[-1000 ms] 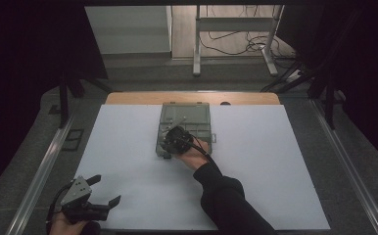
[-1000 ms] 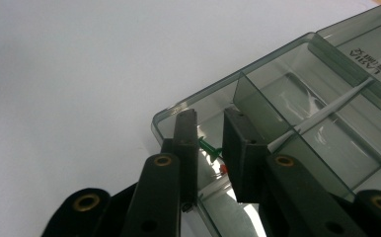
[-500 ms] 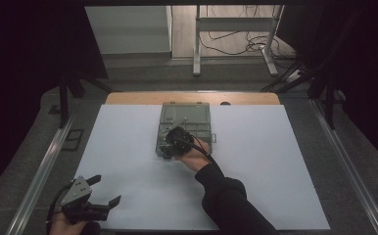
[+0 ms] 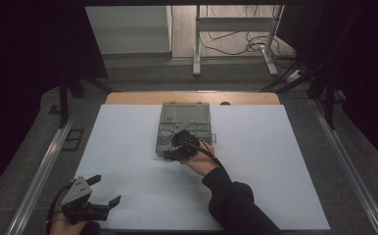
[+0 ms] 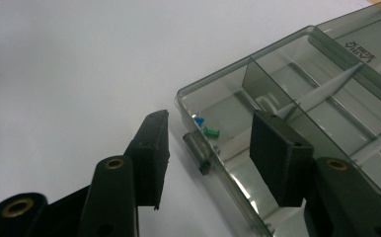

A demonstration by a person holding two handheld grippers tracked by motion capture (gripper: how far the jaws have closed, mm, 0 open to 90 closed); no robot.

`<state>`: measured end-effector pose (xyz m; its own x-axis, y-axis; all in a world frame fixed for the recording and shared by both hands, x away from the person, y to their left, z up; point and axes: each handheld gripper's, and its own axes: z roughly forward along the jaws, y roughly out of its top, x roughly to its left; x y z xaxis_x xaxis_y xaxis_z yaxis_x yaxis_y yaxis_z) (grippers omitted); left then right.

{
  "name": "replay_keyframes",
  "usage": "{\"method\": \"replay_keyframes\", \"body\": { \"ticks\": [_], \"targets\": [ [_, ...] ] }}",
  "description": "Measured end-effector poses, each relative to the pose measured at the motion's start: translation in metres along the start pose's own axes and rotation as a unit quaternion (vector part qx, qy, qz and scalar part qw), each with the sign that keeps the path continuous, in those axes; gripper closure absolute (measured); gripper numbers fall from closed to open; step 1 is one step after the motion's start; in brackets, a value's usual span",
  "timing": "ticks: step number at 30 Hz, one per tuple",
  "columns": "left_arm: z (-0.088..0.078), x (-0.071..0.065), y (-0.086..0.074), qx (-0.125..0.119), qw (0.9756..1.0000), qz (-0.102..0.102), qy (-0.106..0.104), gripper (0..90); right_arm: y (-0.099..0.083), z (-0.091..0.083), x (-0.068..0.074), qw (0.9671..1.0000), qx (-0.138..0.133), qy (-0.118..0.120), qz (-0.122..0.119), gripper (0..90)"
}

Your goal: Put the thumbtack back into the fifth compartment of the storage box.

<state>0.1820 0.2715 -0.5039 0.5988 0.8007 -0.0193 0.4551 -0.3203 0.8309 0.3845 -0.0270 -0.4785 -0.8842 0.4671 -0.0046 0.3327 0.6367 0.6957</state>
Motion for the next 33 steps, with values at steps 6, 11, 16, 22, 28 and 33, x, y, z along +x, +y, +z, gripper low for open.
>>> {"method": "replay_keyframes", "body": {
  "ticks": [6,11,16,22,28,33],
  "targets": [
    [0.000,0.000,0.000,0.001,1.0000,0.000,0.000,2.3,-0.007,-0.010,0.003,1.0000,-0.001,0.001,-0.004,46.9],
    [0.000,0.000,0.000,0.000,1.0000,0.000,0.000,2.3,-0.010,-0.016,0.005,1.0000,-0.004,0.003,-0.005,46.1],
    [0.000,0.000,0.000,0.001,1.0000,-0.001,0.001,2.3,-0.016,-0.022,0.008,0.9999,-0.004,0.003,-0.011,44.6],
    [0.000,0.000,0.000,0.001,1.0000,-0.001,0.001,2.3,-0.024,-0.027,0.011,0.9999,-0.004,0.001,-0.013,43.0],
    [0.000,0.000,0.000,0.001,1.0000,-0.001,0.001,2.3,-0.033,-0.032,0.012,1.0000,-0.002,0.001,-0.007,42.1],
    [0.000,0.000,0.000,0.000,1.0000,0.000,0.000,2.3,-0.040,-0.036,0.013,1.0000,0.005,0.001,-0.006,41.3]
  ]
}}
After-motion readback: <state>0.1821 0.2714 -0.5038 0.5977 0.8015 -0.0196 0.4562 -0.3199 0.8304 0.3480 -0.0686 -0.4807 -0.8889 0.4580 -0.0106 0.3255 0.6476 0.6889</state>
